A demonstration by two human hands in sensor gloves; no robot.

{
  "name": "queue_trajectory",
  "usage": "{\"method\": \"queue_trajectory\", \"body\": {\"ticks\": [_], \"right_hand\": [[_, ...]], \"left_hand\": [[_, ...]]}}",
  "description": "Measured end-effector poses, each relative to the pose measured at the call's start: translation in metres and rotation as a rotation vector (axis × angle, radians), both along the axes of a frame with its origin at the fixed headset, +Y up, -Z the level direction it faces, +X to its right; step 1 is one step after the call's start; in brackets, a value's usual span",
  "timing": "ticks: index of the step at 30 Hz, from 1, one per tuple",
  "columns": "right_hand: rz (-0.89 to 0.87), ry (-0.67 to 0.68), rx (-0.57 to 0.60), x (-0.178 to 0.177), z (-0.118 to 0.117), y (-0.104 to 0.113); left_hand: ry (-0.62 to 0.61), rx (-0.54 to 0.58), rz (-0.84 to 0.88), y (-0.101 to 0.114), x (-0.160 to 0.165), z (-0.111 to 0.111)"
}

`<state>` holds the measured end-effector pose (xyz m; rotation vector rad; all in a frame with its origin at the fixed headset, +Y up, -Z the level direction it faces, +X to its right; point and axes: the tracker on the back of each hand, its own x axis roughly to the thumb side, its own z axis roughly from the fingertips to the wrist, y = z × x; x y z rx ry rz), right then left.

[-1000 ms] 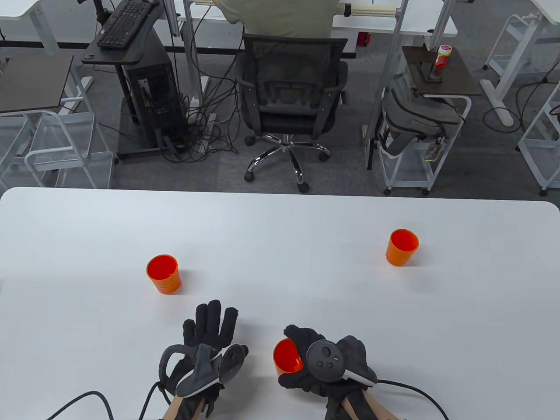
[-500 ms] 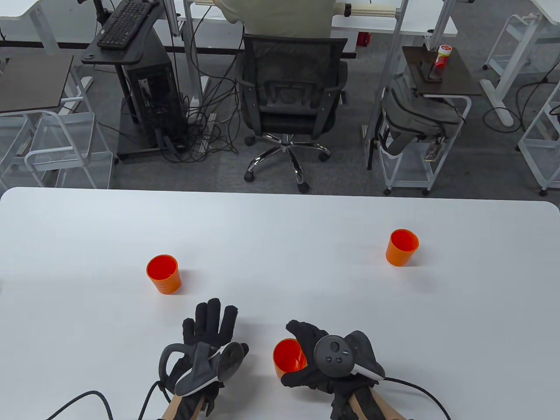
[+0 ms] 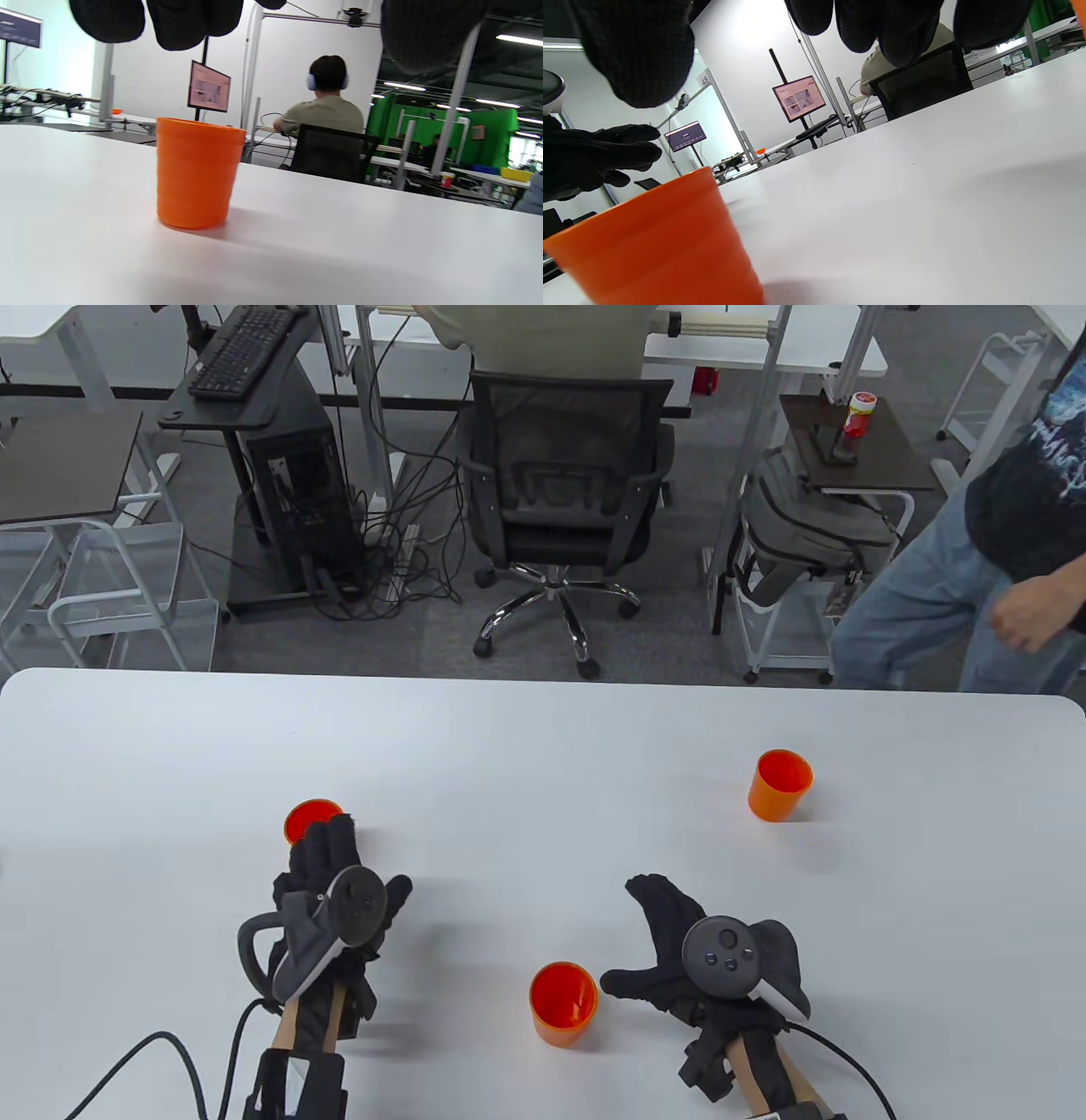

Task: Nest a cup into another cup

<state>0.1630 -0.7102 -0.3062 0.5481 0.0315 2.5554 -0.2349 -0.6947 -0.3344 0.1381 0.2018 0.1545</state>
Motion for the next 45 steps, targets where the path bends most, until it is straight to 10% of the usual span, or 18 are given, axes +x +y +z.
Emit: {"method": "queue_trajectory", "body": {"ticks": [10,29,45], "right_hand": [[-0.007,-0.072,0.007,0.017,-0.007,-0.001],[-0.005,-0.126,-0.006,0.029,-0.011,-0.004],[-0.013,-0.141,0.014,0.034,-0.011,-0.003]], "left_hand": [[0.199,-0.113,0.236,-0.020,-0.048,-0.051],[0.260,-0.058,0.168,-0.042,-0.043,-0.066],[-0.339,0.149,0.239,0.035,0.086,0.029]]}}
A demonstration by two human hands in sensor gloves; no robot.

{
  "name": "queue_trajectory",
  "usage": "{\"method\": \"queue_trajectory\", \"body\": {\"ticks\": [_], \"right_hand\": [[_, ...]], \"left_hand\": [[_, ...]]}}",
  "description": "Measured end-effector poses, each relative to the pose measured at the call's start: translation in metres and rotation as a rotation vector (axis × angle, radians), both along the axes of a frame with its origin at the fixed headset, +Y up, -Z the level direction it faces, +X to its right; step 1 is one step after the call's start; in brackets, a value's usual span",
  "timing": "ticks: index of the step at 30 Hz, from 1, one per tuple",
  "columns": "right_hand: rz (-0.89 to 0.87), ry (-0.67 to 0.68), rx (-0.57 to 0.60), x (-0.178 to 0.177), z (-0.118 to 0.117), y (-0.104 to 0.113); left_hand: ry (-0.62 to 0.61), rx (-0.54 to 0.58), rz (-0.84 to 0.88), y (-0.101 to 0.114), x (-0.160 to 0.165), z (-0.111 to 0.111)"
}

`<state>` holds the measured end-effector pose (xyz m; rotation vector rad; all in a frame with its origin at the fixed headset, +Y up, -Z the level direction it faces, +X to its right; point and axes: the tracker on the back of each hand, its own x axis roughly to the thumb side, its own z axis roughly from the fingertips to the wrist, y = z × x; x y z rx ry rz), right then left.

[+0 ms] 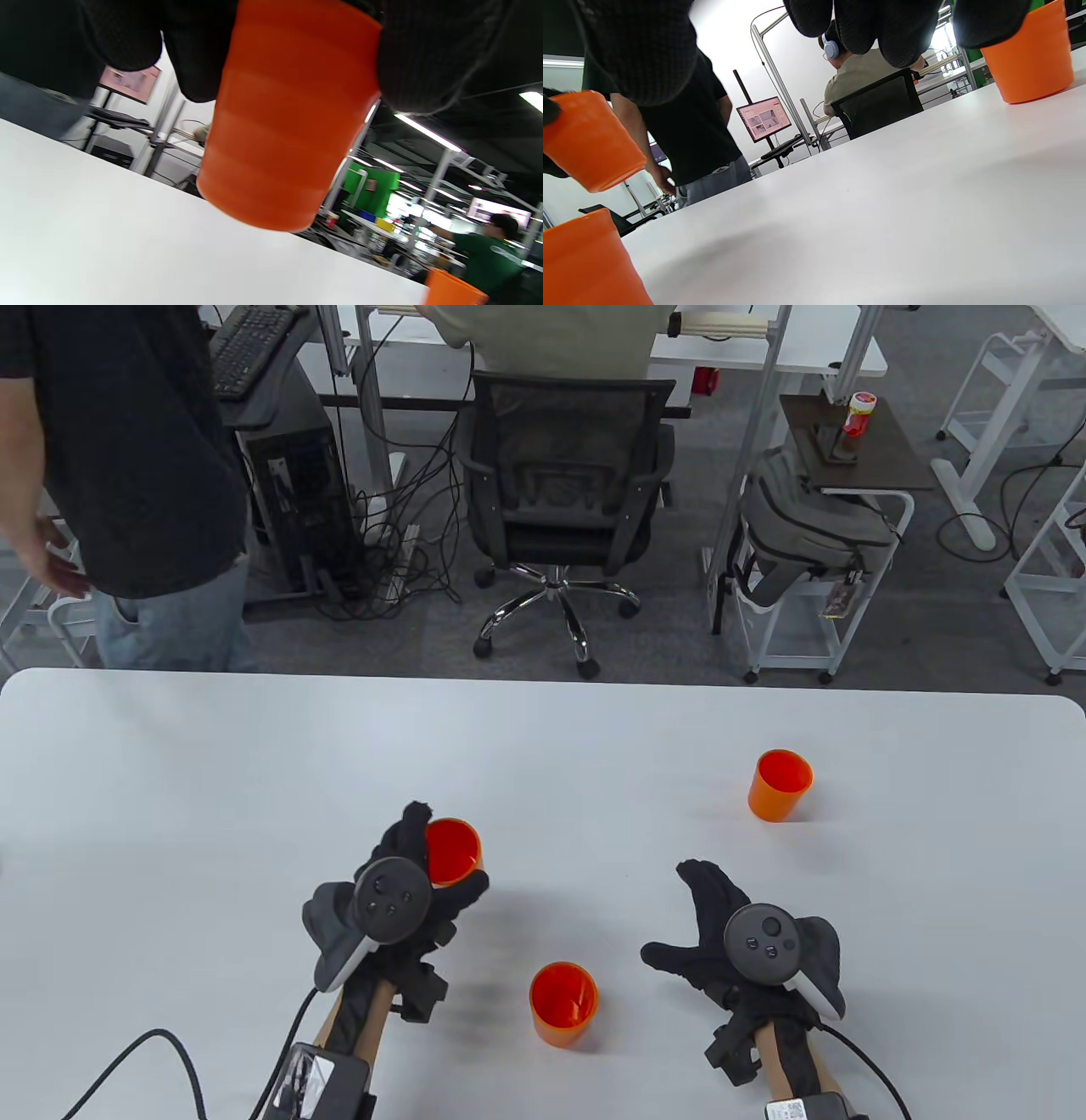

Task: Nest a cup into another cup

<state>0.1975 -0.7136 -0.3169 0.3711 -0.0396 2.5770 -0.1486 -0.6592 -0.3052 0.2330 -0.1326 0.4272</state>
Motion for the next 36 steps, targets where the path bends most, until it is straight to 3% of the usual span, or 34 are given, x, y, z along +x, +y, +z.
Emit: {"method": "queue_trajectory", "body": {"ticks": [4,9,20,36], "right_hand": [[0.000,-0.005,0.003,0.001,0.001,0.000],[0.003,-0.013,0.002,0.002,0.002,0.001],[0.006,-0.030,-0.002,0.006,0.002,0.000],[0.021,-0.043,-0.016,0.008,0.002,-0.001]], "left_hand": [[-0.136,-0.007,-0.014,0.004,0.033,0.030],[-0.242,-0.007,-0.052,-0.001,0.059,0.051],[-0.329,-0.077,-0.103,-0.023,0.078,0.056],[-0.358,-0.125,-0.138,-0.049,0.084,0.055]]}}
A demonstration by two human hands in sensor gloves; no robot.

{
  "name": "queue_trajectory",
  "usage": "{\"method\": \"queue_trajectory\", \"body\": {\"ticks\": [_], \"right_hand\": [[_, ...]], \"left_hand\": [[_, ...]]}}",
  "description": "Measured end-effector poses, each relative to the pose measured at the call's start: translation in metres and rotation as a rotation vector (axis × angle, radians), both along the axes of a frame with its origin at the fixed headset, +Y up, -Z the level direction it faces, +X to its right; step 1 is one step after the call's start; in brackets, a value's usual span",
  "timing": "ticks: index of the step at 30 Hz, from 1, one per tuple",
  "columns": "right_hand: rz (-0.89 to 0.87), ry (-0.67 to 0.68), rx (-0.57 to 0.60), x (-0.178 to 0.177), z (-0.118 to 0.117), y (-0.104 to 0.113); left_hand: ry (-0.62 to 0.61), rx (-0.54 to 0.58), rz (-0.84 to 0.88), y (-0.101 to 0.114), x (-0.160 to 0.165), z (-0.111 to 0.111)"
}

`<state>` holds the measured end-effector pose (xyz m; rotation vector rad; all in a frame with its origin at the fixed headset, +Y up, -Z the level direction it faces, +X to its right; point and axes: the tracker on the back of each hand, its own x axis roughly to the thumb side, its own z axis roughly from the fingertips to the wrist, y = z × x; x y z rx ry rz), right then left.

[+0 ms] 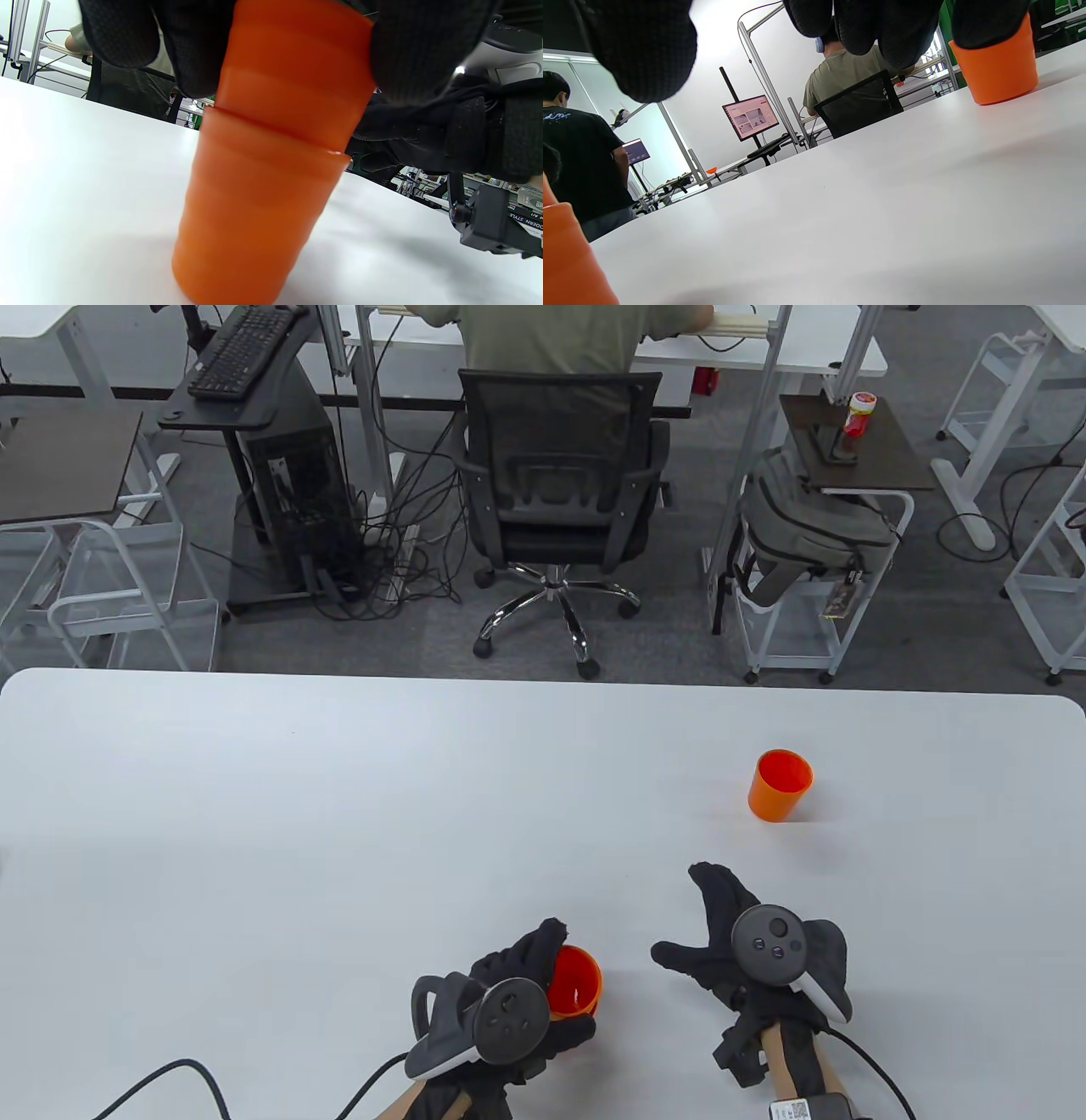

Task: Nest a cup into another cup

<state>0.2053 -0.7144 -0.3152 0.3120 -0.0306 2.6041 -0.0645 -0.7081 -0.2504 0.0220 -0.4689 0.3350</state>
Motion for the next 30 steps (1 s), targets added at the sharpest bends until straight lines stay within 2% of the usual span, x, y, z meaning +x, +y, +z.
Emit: {"method": "queue_trajectory", "body": {"ticks": [6,9,14,18,22,27,30], "right_hand": [[-0.001,-0.004,-0.001,0.002,0.000,0.000],[-0.018,-0.020,0.018,0.007,-0.001,0.007],[-0.051,-0.097,0.092,0.030,-0.013,0.028],[-0.059,-0.185,0.091,0.057,-0.044,0.039],[-0.018,-0.296,0.056,0.078,-0.081,0.041],[-0.047,-0.424,-0.034,0.098,-0.128,0.025],[-0.032,-0.467,-0.073,0.103,-0.145,0.014]], "left_hand": [[-0.032,-0.024,0.019,0.001,-0.003,0.000],[-0.067,-0.019,0.120,0.005,-0.014,-0.003],[0.035,0.008,0.265,0.011,-0.048,-0.017],[0.166,0.006,0.298,0.007,-0.076,-0.027],[0.225,-0.010,0.308,0.002,-0.091,-0.032],[0.260,-0.008,0.298,0.000,-0.100,-0.036],[0.276,-0.016,0.303,-0.002,-0.104,-0.039]]}}
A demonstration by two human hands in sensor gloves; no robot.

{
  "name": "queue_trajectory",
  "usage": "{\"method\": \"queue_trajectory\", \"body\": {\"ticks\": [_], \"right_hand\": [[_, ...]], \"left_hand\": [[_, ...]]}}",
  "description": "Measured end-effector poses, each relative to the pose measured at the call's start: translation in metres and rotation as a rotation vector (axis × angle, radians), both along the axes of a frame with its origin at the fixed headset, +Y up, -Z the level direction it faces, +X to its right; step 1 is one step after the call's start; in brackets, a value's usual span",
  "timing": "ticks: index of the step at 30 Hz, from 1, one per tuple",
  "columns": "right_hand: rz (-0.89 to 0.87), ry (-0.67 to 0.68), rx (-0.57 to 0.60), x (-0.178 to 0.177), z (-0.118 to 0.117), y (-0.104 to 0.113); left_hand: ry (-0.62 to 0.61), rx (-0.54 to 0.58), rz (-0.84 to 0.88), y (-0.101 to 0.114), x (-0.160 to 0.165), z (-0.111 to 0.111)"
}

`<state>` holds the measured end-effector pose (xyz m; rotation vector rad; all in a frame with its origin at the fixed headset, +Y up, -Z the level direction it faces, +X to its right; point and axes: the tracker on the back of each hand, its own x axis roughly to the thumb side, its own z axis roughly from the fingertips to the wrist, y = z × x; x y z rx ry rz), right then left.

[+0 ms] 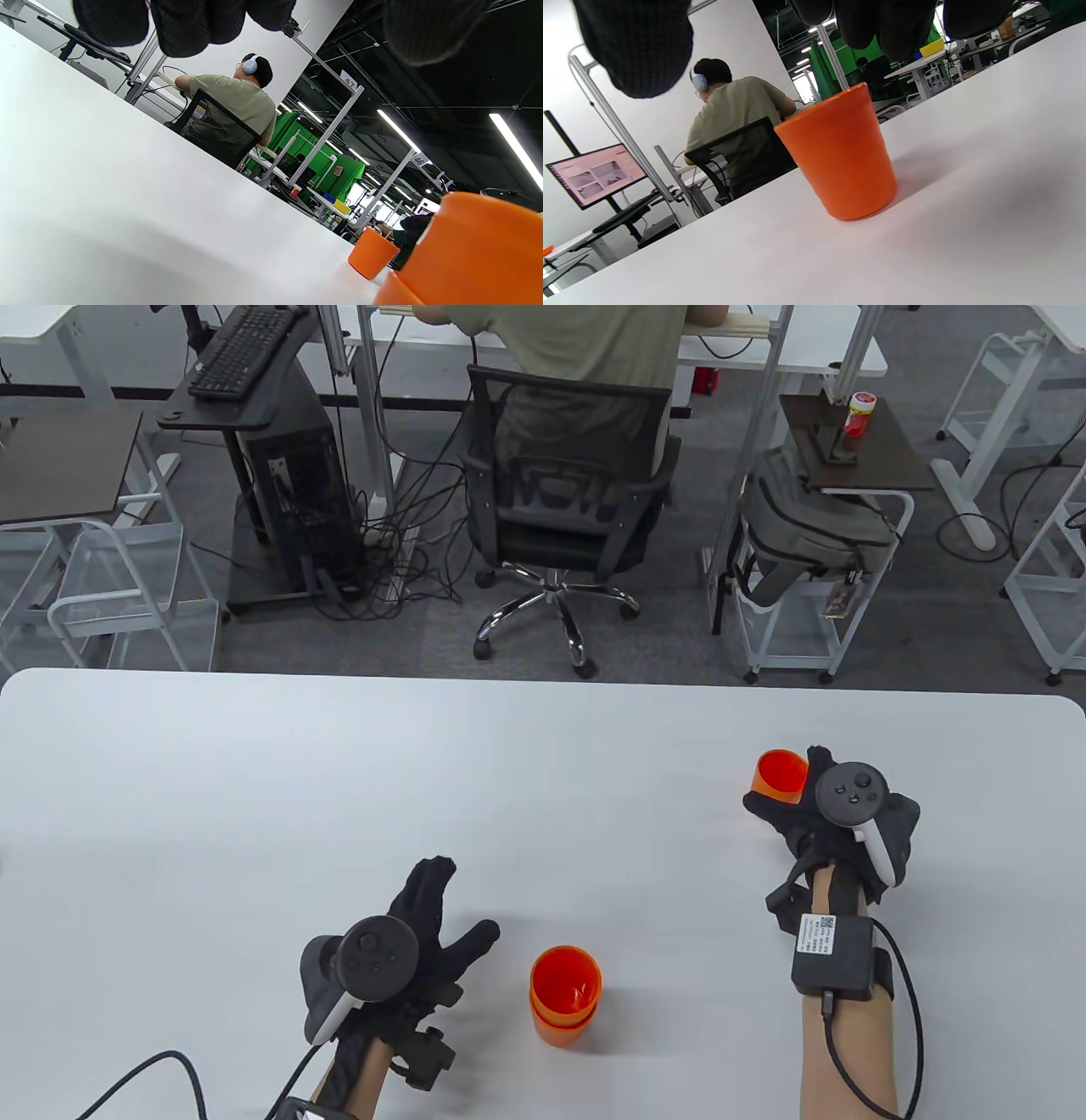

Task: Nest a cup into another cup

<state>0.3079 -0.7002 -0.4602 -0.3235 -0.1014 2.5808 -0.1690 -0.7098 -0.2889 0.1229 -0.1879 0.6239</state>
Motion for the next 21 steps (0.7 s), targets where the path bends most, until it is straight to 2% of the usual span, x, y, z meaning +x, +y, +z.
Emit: {"method": "queue_trajectory", "body": {"ticks": [7,13,21], "right_hand": [[-0.037,-0.066,-0.069,0.008,-0.027,-0.025],[-0.044,-0.085,-0.099,0.009,-0.037,-0.032],[-0.072,-0.108,-0.077,0.009,-0.042,-0.037]], "left_hand": [[0.029,-0.015,-0.004,-0.005,-0.006,-0.003],[0.026,-0.034,-0.026,-0.010,-0.004,-0.005],[0.037,-0.044,-0.034,-0.011,-0.005,-0.005]]}}
